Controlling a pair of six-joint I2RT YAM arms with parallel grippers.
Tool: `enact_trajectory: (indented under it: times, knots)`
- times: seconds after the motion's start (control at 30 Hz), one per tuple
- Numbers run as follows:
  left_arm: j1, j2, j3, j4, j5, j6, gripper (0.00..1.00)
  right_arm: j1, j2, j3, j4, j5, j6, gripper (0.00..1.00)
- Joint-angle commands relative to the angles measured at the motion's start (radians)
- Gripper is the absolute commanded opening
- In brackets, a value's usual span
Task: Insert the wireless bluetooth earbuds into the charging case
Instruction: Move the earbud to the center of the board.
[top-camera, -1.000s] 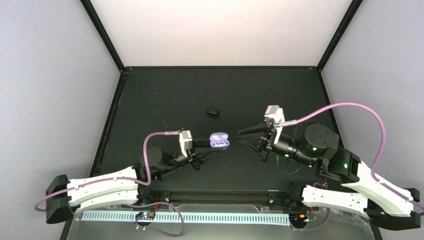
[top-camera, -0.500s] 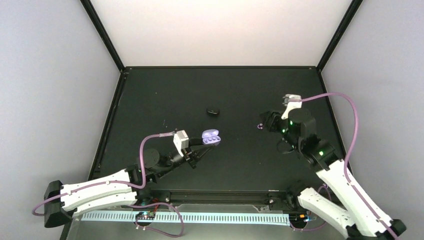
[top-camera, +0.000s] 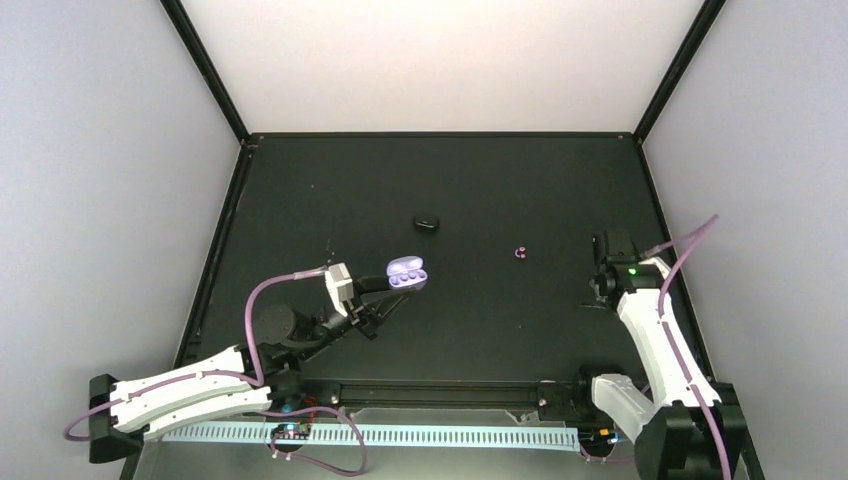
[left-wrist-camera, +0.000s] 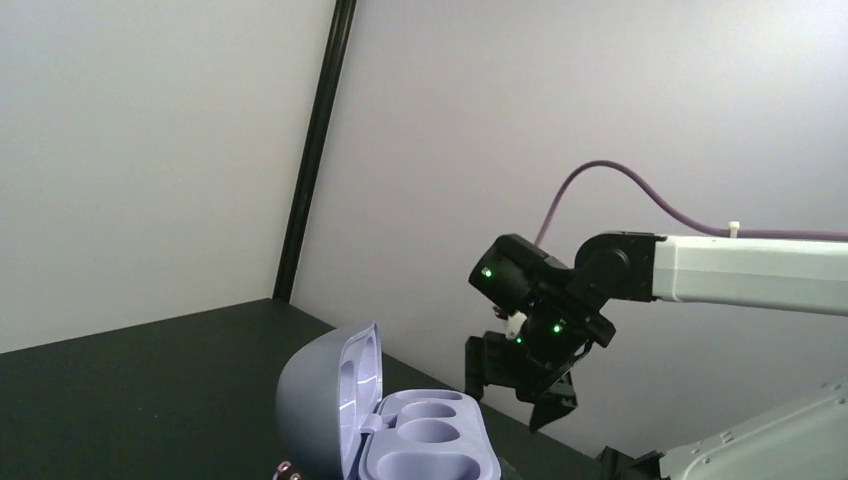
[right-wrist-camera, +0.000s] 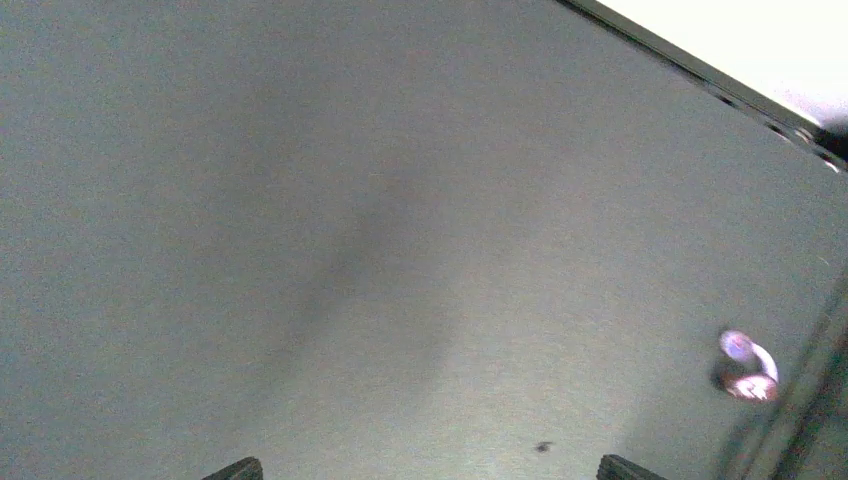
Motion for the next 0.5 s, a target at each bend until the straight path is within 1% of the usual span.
enact_trajectory:
  times: [0.0,0.1,0.2,0.3,0.47]
  knots:
    - [-0.003,-0.005,-0.013,0.041,-0.006,-0.006,0.02,-0.134,-0.006,-0.064,-0.06,0.026,0.15,0.87]
    - [-0.003,0.0,-0.01,0.053,0.008,-0.011,0.02,-0.282,0.007,-0.144,0.008,-0.008,0.161,0.87]
    - [-0.003,-0.002,-0.005,0.054,0.026,-0.016,0.01,-0.378,0.04,-0.157,0.037,-0.023,0.181,0.87]
    - [-0.003,0.0,-0.002,0.048,0.037,-0.025,0.02,-0.477,0.074,-0.181,0.048,-0.005,0.199,0.87]
    - [-0.003,-0.01,-0.009,0.036,0.058,-0.051,0.02,-0.574,0.069,-0.184,0.062,0.022,0.179,0.87]
